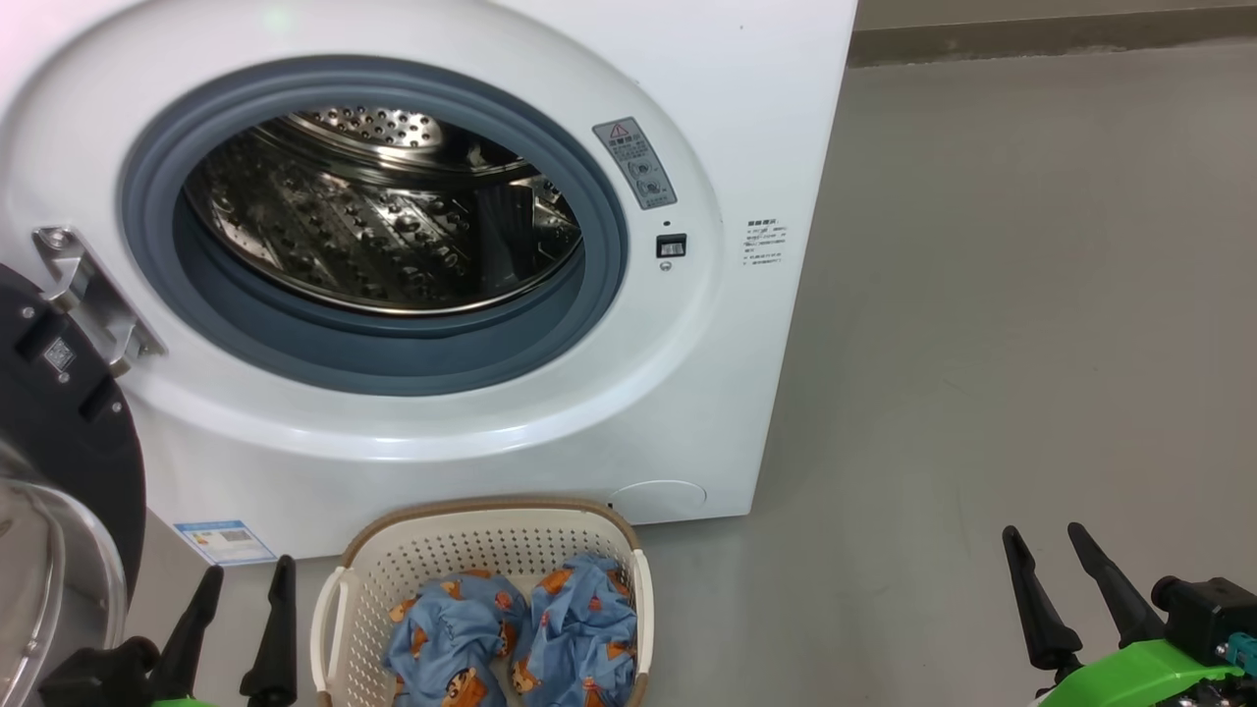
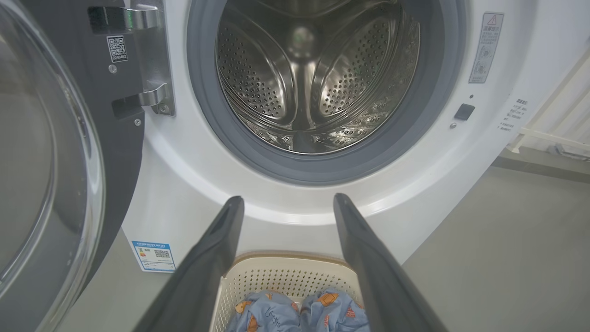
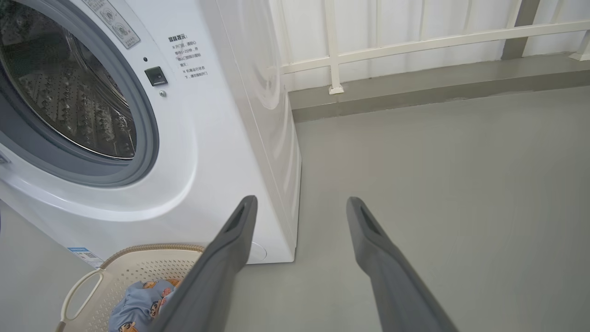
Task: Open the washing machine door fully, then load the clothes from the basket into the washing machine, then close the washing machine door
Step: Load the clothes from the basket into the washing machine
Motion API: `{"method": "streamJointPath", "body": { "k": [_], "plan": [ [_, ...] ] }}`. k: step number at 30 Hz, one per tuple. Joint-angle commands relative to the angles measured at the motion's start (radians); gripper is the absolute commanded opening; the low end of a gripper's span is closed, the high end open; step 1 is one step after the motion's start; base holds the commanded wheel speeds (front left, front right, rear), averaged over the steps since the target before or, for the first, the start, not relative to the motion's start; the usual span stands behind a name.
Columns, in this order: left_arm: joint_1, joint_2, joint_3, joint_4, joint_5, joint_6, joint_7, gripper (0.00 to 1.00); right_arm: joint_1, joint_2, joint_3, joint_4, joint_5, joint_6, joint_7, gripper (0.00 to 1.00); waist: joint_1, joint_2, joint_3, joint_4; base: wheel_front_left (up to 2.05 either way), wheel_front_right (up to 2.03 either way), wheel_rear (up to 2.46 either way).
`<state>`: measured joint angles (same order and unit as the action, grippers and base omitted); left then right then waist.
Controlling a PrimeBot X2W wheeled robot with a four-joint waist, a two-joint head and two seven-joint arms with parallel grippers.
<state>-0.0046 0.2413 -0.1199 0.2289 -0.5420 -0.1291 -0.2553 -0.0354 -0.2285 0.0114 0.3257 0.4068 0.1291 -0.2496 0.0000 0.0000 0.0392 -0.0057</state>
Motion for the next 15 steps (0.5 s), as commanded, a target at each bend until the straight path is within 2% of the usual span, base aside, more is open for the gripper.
{"method": "streamJointPath", "body": {
  "k": [1, 9, 15],
  "plan": [
    [-0.045, 0.022, 0.036, -0.015, -0.006, -0.002, -0.006, 1.00, -0.014, -0.014, 0.020, -0.026, -0.008, 0.002, -0.012, 1.00, 0.0000, 0.0000, 0.002, 0.001, 0.13, -0.13, 0.00],
    [-0.052, 0.009, 0.025, 0.010, -0.013, -0.002, -0.006, 1.00, -0.031, -0.009, 0.026, -0.034, -0.011, 0.002, -0.012, 1.00, 0.0000, 0.0000, 0.031, 0.001, 0.00, 0.00, 0.00],
    [-0.084, -0.014, -0.036, 0.078, -0.012, -0.002, -0.006, 1.00, -0.058, 0.011, 0.030, -0.046, -0.017, 0.002, -0.012, 1.00, 0.0000, 0.0000, 0.092, -0.009, 0.00, 0.00, 0.00]
  ]
}}
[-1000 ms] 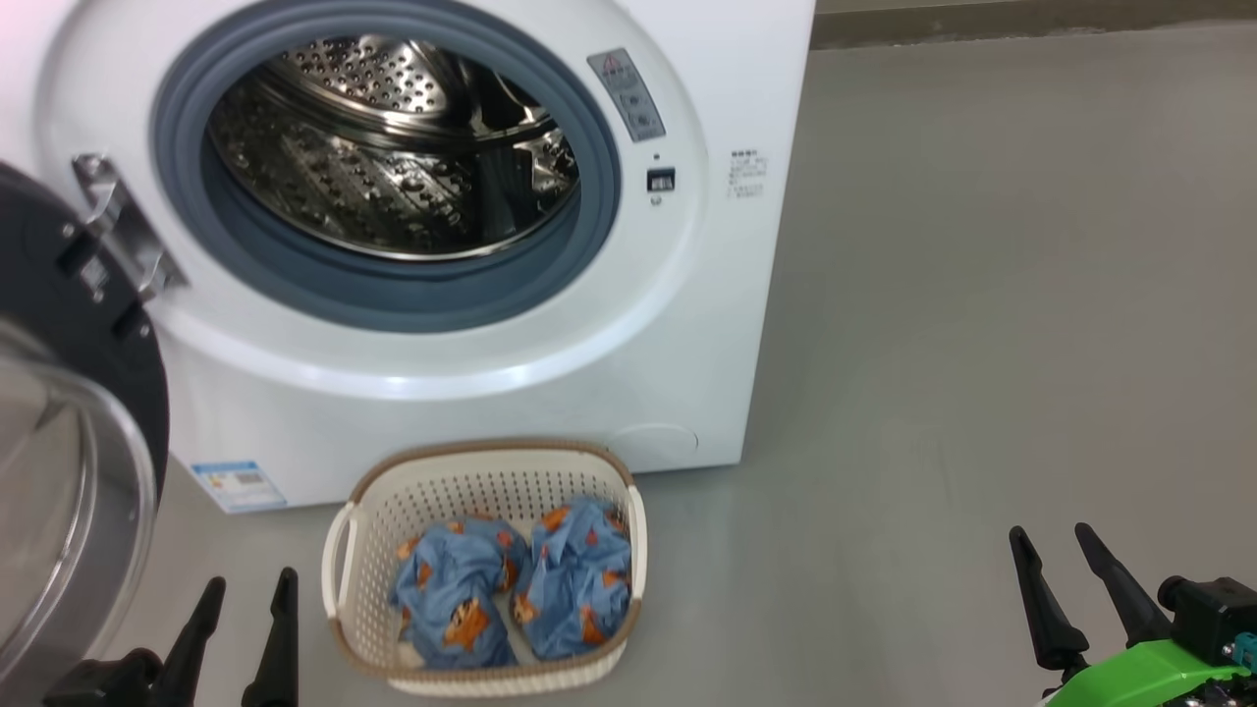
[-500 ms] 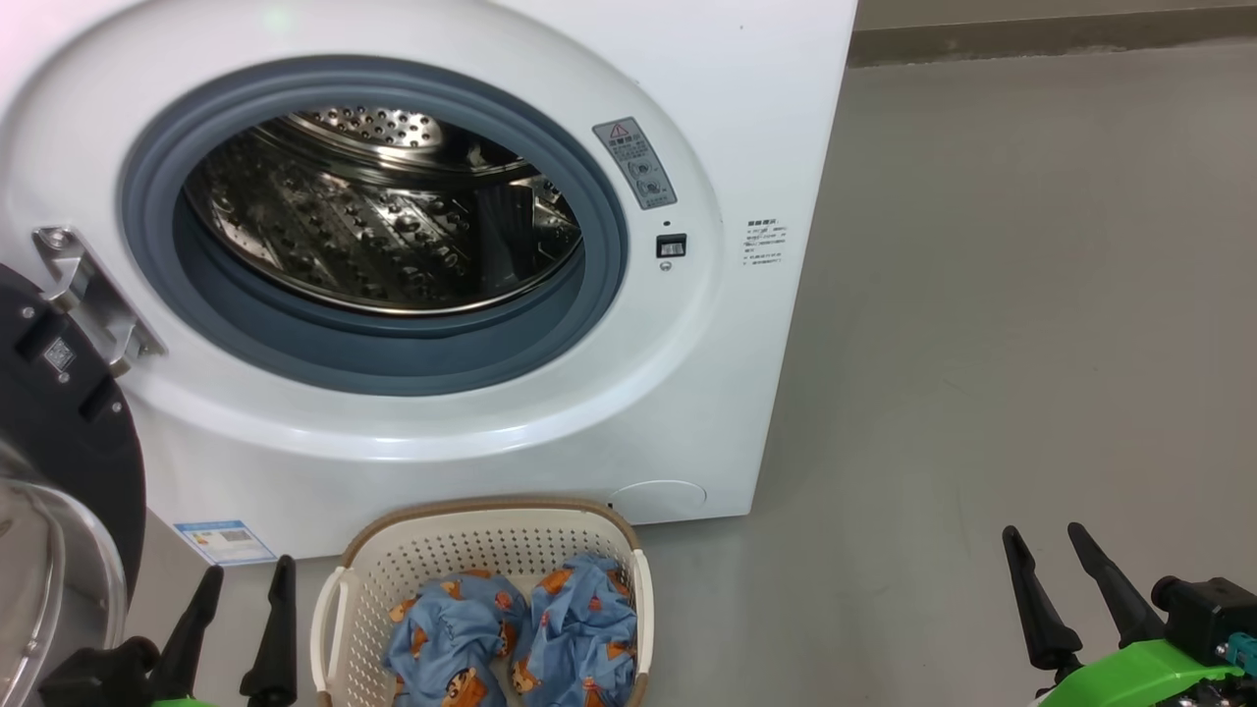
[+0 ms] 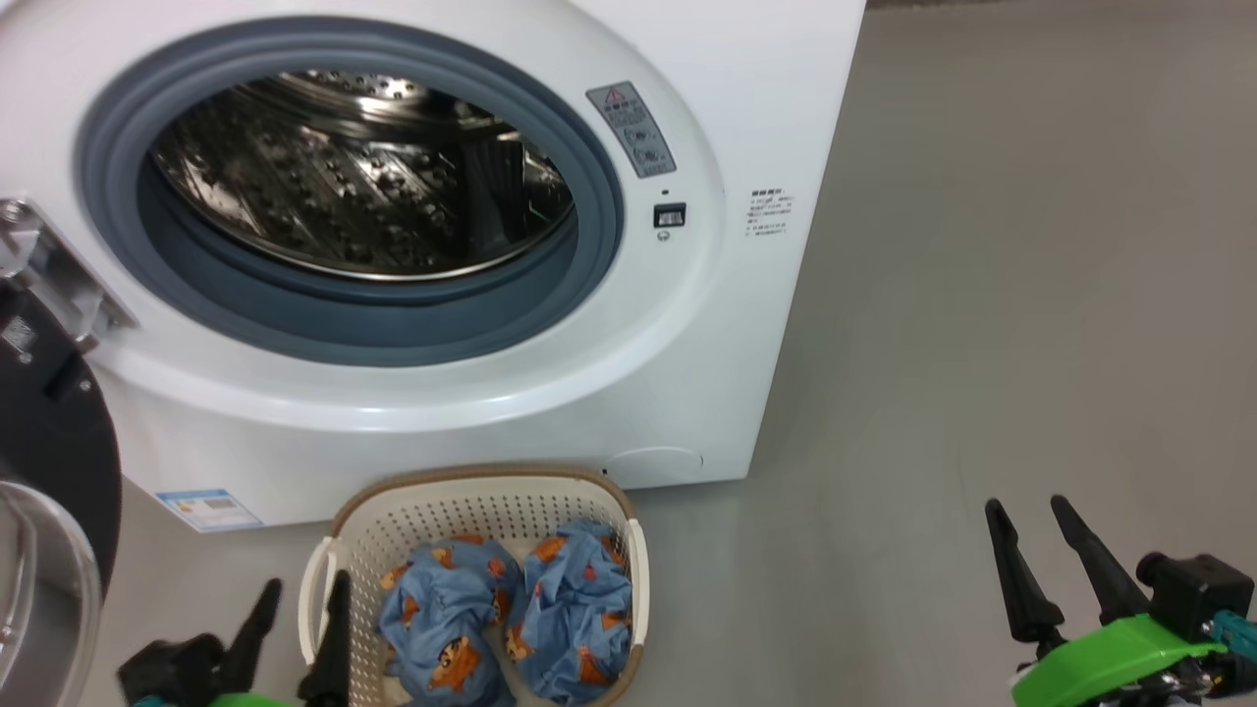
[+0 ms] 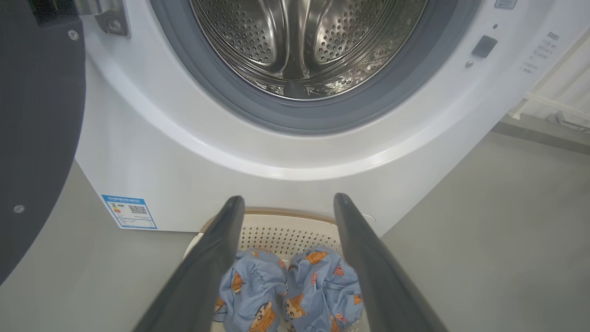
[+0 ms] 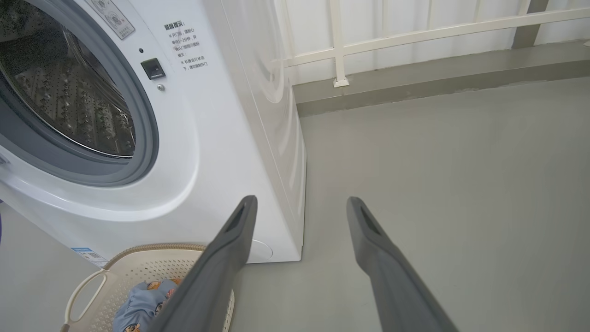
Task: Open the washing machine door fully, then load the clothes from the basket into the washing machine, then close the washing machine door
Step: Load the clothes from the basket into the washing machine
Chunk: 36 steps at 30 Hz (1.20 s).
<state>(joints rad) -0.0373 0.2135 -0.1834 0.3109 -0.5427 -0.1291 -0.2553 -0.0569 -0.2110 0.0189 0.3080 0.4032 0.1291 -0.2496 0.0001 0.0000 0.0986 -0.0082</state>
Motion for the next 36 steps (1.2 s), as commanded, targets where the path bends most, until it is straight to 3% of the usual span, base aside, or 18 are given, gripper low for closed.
{"method": "streamJointPath", "body": {
  "k": [1, 18, 36],
  "plan": [
    [-0.063, 0.009, 0.013, 0.013, -0.013, -0.002, -0.006, 1.00, -0.043, -0.003, 0.024, -0.031, -0.015, 0.002, -0.012, 1.00, -0.0001, 0.0000, 0.047, -0.008, 0.00, 0.00, 0.00],
    [-0.424, 0.021, -0.208, 0.408, -0.114, -0.002, -0.006, 1.00, -0.224, 0.049, 0.010, -0.086, -0.063, 0.002, -0.012, 1.00, -0.0001, 0.0000, 0.364, -0.028, 0.00, 0.00, 0.00],
    [-0.648, 0.066, -0.522, 0.685, -0.307, -0.002, -0.005, 1.00, -0.306, 0.079, 0.062, -0.098, -0.086, 0.002, -0.012, 1.00, -0.0001, 0.0000, 0.532, -0.064, 0.00, 0.00, 0.00]
  ]
}}
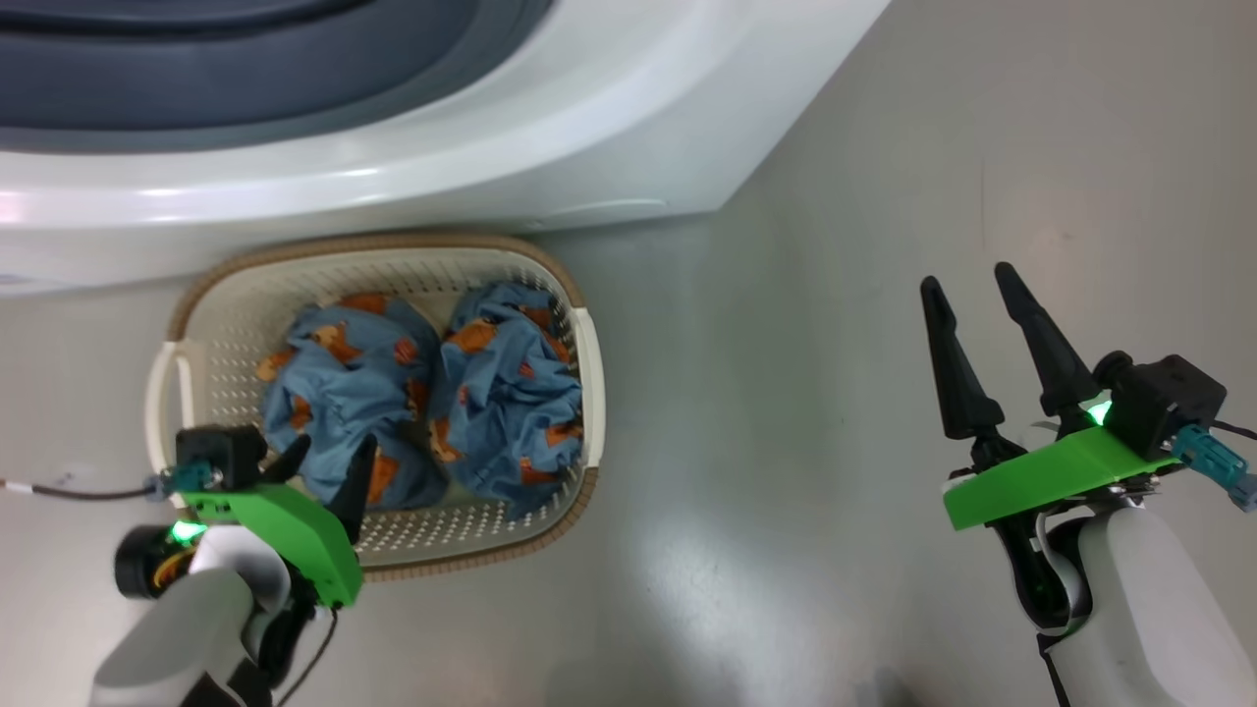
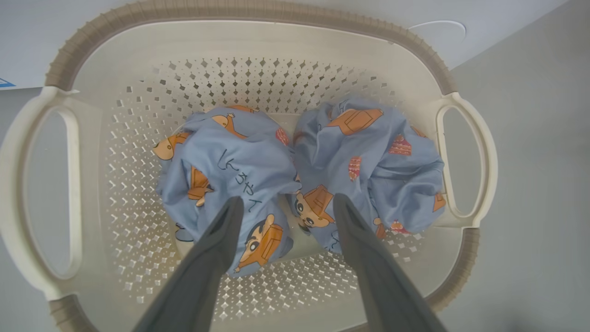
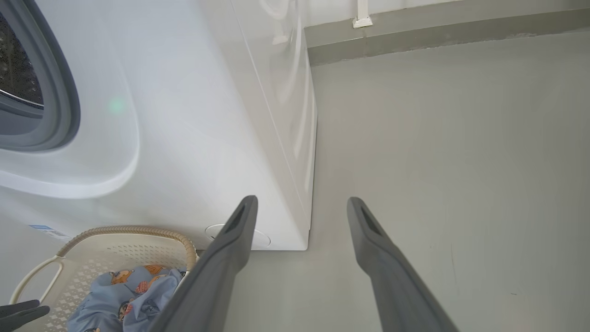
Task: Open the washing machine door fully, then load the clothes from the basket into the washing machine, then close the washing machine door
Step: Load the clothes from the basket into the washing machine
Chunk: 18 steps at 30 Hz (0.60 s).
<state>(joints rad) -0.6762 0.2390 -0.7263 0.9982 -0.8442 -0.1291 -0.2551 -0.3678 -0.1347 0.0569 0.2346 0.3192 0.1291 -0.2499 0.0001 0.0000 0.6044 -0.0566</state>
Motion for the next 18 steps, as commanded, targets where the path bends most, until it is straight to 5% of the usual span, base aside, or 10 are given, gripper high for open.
{"method": "streamJointPath", "body": {
  "k": [1, 18],
  "plan": [
    [-0.020, 0.045, 0.003, 0.007, -0.018, -0.002, -0.003, 1.00, 0.002, 0.004, 0.028, -0.025, -0.002, 0.002, -0.012, 1.00, 0.0000, 0.0000, 0.035, -0.018, 0.00, 0.00, 0.00],
    [-0.171, 0.132, -0.174, 0.102, -0.200, -0.002, 0.053, 1.00, -0.043, 0.013, 0.084, -0.060, -0.010, 0.002, -0.012, 1.00, -0.0001, 0.0000, 0.171, -0.083, 0.00, 0.00, 0.00]
  ]
}}
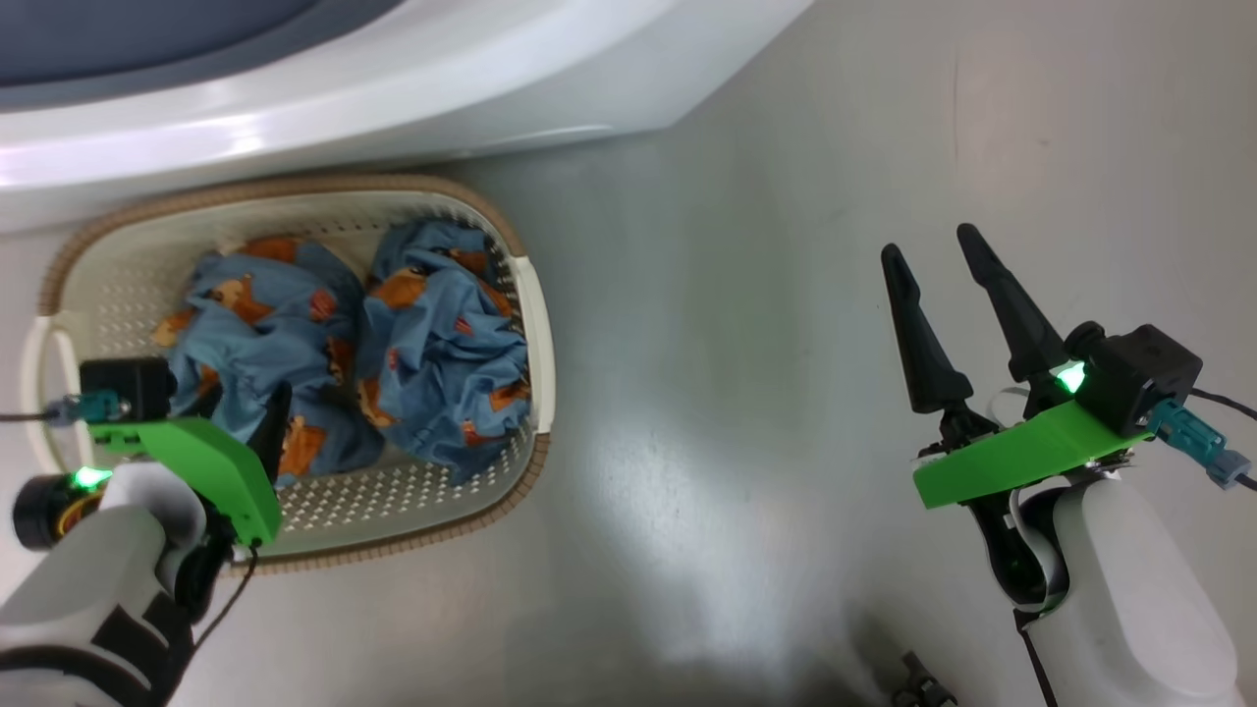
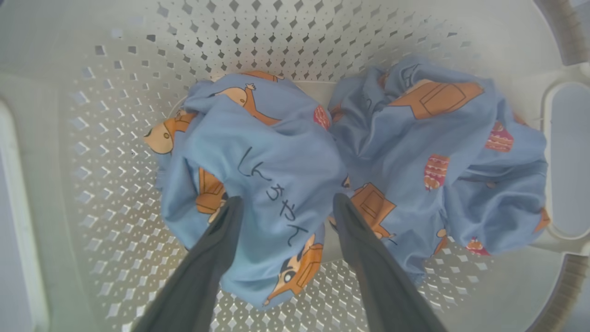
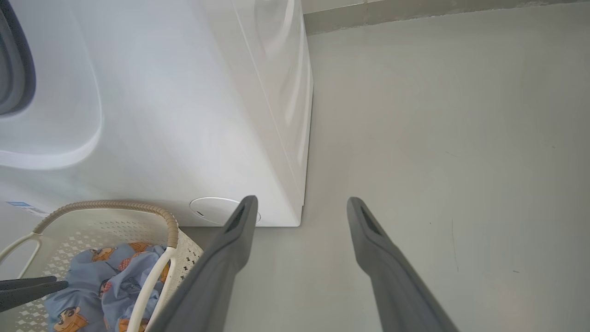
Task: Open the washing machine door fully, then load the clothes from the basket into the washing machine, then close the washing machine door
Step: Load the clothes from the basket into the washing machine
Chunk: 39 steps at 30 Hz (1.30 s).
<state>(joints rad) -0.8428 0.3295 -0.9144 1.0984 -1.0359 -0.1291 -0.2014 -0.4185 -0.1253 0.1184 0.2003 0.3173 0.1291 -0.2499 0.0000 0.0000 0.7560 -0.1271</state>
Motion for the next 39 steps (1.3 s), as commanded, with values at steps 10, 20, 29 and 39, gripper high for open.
{"method": "streamJointPath", "body": {
  "k": [10, 20, 29, 39],
  "plan": [
    [-0.058, 0.065, -0.050, 0.033, -0.060, -0.002, 0.033, 1.00, -0.006, 0.009, 0.044, -0.043, -0.014, 0.002, -0.012, 1.00, 0.0000, 0.0000, 0.062, -0.035, 0.00, 0.00, 0.00],
    [-0.062, 0.071, -0.105, 0.028, -0.122, -0.002, 0.061, 0.00, 0.006, 0.012, 0.043, -0.051, -0.020, 0.002, -0.012, 1.00, 0.0000, 0.0000, 0.045, -0.040, 0.00, 0.00, 0.00],
    [-0.026, 0.061, -0.103, 0.020, -0.196, -0.002, -0.022, 0.00, 0.012, 0.009, 0.027, -0.027, -0.012, 0.002, -0.012, 1.00, 0.0000, 0.0000, -0.038, -0.008, 0.00, 0.00, 0.00],
    [0.055, 0.058, 0.003, -0.067, -0.180, -0.002, -0.060, 0.00, 0.056, 0.005, 0.001, 0.018, 0.012, 0.002, -0.012, 1.00, 0.0000, 0.0000, -0.203, 0.042, 0.00, 0.00, 0.00]
  ]
}}
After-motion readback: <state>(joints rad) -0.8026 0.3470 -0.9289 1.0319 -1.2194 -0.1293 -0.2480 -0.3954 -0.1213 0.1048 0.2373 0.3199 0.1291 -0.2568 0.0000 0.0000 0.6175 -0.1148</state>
